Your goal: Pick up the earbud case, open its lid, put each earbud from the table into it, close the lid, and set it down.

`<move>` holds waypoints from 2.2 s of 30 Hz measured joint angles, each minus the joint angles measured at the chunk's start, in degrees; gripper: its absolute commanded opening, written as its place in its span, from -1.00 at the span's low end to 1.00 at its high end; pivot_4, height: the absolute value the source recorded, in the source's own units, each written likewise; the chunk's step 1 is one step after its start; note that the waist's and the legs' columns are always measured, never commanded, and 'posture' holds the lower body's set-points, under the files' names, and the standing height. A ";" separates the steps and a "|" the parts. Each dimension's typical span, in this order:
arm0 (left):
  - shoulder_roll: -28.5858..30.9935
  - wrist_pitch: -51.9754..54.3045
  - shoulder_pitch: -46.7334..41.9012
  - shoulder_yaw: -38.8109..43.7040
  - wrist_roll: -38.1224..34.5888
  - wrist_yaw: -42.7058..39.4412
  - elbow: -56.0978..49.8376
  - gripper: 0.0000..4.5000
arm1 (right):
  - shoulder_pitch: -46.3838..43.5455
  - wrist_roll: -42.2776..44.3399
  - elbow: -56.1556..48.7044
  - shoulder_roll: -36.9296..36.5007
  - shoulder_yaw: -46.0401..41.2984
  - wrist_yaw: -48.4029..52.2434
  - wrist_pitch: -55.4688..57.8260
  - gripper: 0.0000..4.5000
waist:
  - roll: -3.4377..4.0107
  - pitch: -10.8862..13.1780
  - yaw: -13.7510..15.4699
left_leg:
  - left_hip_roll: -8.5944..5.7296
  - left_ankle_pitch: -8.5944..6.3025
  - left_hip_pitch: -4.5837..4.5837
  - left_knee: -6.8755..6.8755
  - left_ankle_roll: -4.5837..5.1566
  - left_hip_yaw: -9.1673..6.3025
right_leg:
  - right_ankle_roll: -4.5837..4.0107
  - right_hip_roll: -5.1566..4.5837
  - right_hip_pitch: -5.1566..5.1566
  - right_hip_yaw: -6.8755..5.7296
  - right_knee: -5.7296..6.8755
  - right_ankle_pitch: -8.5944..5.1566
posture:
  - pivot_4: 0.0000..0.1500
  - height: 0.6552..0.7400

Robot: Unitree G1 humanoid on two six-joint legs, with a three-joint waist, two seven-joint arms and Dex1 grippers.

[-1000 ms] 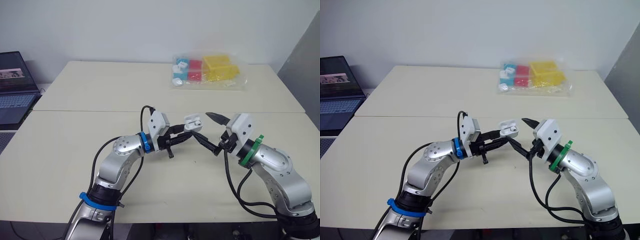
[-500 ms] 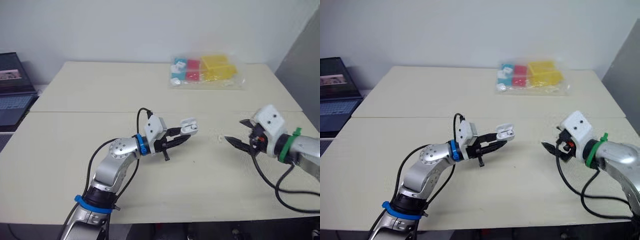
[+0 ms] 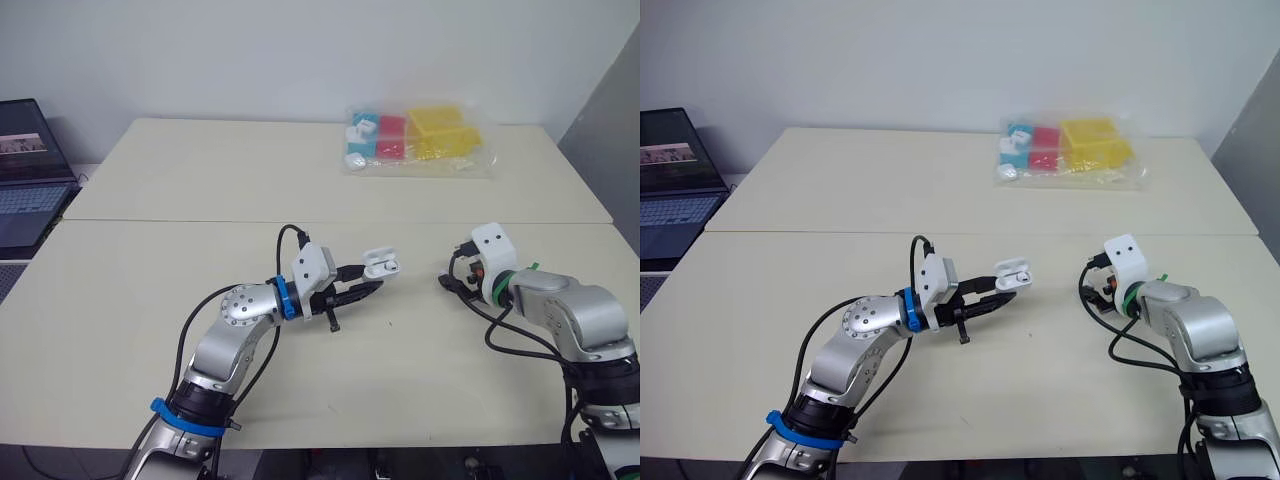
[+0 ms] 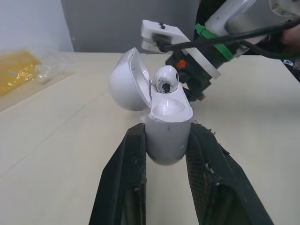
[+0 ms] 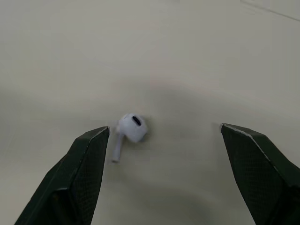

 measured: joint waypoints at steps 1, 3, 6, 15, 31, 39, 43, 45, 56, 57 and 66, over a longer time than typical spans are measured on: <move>0.01 -0.07 0.23 -0.01 0.05 0.00 0.00 -0.65 | -0.32 -0.17 0.60 0.29 0.00 0.05 -0.42 0.75 | 0.00 0.00 -0.01 | 0.00 0.00 0.01 0.00 0.00 0.00 | 0.00 0.02 0.00 0.00 0.02 0.00 | 1.00 1.00; 0.00 -0.32 0.40 -0.11 0.17 -0.01 0.00 -0.65 | -1.11 -1.00 1.95 1.33 0.02 0.12 -1.52 0.75 | 0.00 0.00 -0.02 | -0.02 0.00 0.04 0.01 0.00 0.01 | 0.00 0.06 0.00 0.00 0.05 0.00 | 1.00 1.00; 0.00 -1.35 0.56 -0.18 0.41 -0.04 0.01 -0.65 | -1.19 -2.05 2.87 2.41 0.06 0.28 -2.68 0.75 | 0.00 0.00 -0.02 | -0.01 0.00 0.06 0.01 0.00 -0.01 | 0.00 0.09 0.01 -0.02 0.08 0.00 | 1.00 1.00; 0.09 -2.59 0.76 -0.18 0.76 -0.27 1.28 -0.65 | -0.79 -2.87 3.35 5.32 0.14 0.22 -3.26 0.67 | 0.01 0.00 -0.04 | 0.00 0.00 0.05 0.01 0.00 0.01 | -0.01 0.09 0.01 0.01 0.08 0.00 | 1.00 1.00; 0.05 -2.67 -0.15 -0.17 0.84 -0.75 3.19 -0.65 | 0.81 -3.18 -0.66 7.34 -2.19 0.01 0.93 -1.00 | 0.01 -0.05 0.15 | 0.00 0.00 0.08 0.05 0.00 -0.04 | 0.00 0.03 0.08 -0.03 0.07 0.00 | 1.00 1.00; 0.10 -2.48 -0.44 -0.16 0.82 -0.61 3.16 -0.65 | 1.60 -2.82 -1.59 6.01 -3.89 1.58 1.05 -1.00 | 0.01 -0.05 0.11 | -0.01 0.00 0.08 0.04 0.00 -0.04 | 0.00 0.04 0.07 -0.04 0.08 0.00 | 1.00 1.00; 0.09 -2.48 0.18 -0.16 0.82 -0.30 3.01 -0.65 | 2.89 -0.18 -2.89 6.74 -5.82 4.66 -2.09 -1.00 | 0.02 -0.04 0.00 | -0.01 0.00 0.06 0.02 0.00 -0.04 | 0.00 0.06 0.03 -0.03 0.08 0.00 | 1.00 1.00; 0.08 -2.48 0.16 -0.17 0.82 -0.23 2.92 -0.65 | 3.01 0.25 -4.95 6.47 -5.76 5.49 -3.22 -1.00 | 0.02 -0.04 -0.09 | 0.00 0.00 0.07 0.02 0.00 -0.03 | 0.00 0.08 0.03 -0.02 0.08 0.00 | 1.00 1.00; 0.13 -2.12 -0.44 -0.16 0.80 -0.17 2.87 -0.65 | 4.38 -0.03 -11.85 6.78 -7.94 1.08 1.83 0.05 | 0.02 -0.04 -0.02 | 0.01 0.00 0.06 0.01 0.00 -0.04 | 0.00 0.09 0.03 -0.02 0.07 0.00 | 1.00 1.00; 0.20 -2.12 -0.47 -0.16 0.80 -0.17 2.87 -0.65 | 5.20 -0.17 -13.11 7.21 -8.29 -0.10 3.28 0.22 | 0.02 -0.04 -0.01 | 0.02 0.00 0.06 0.01 0.00 -0.04 | 0.00 0.09 0.03 -0.02 0.07 0.00 | 1.00 1.00; 0.48 -2.12 -0.44 -0.16 0.75 -0.36 2.86 -0.65 | 8.09 -3.96 -18.25 16.17 -8.62 -10.02 8.90 1.00 | 0.02 -0.04 -0.11 | 0.01 0.00 0.09 0.02 0.00 -0.05 | -0.01 0.11 0.02 -0.02 0.14 0.00 | 1.00 1.00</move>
